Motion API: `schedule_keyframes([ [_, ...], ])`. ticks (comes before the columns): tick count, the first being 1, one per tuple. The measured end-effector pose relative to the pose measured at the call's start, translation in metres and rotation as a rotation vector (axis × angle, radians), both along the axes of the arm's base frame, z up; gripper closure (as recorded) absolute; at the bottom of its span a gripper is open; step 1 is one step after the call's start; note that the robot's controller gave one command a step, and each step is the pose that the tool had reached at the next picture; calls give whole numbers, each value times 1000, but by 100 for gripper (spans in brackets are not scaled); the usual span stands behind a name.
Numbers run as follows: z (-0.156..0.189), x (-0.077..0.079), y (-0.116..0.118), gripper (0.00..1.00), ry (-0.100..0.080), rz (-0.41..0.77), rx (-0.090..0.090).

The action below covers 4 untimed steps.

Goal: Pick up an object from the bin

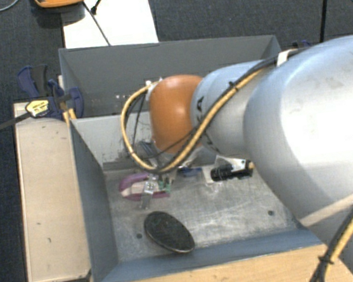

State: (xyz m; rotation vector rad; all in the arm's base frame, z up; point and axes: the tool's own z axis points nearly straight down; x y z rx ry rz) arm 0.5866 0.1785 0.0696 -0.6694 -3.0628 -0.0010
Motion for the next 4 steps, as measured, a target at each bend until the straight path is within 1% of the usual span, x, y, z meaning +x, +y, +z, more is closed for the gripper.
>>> schedule_keyframes([
  [1,2,-13,21,0,-5,-37,-2],
  [2,1,-13,21,100,-4,-41,-1],
  [3,23,-13,21,100,-8,-42,-1],
  [4,86,-12,21,100,-12,-40,1],
])
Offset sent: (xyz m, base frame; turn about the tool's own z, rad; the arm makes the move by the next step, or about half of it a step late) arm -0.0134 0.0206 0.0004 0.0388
